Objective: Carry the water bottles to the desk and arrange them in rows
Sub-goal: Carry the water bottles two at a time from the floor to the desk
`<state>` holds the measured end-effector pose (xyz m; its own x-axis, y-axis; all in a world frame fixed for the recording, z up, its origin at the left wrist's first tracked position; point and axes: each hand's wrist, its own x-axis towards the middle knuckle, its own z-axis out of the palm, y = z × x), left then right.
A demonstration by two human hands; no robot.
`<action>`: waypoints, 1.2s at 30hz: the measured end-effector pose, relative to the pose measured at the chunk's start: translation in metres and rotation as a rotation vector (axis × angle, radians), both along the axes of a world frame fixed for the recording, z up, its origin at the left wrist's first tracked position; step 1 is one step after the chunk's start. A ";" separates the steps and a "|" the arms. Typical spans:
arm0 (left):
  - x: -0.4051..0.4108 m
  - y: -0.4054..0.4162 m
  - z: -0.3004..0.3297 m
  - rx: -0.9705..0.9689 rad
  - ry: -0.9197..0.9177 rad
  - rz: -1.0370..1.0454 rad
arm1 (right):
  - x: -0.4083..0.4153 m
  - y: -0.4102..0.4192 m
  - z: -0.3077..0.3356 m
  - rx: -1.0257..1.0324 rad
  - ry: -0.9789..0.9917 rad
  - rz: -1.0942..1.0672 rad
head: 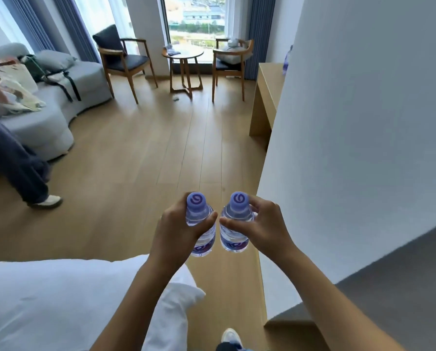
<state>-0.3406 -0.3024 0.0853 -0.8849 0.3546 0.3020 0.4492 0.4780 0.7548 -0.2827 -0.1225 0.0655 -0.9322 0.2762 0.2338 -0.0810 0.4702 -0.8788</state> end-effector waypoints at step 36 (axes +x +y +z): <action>-0.818 0.399 0.007 0.018 -0.063 -0.311 | -0.761 0.370 0.010 -0.016 0.053 -0.332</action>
<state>-1.1589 0.0966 0.0922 -0.7523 0.6061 0.2583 0.5234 0.3116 0.7931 -1.0439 0.2473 0.0756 -0.7774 0.5667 0.2731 0.0283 0.4651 -0.8848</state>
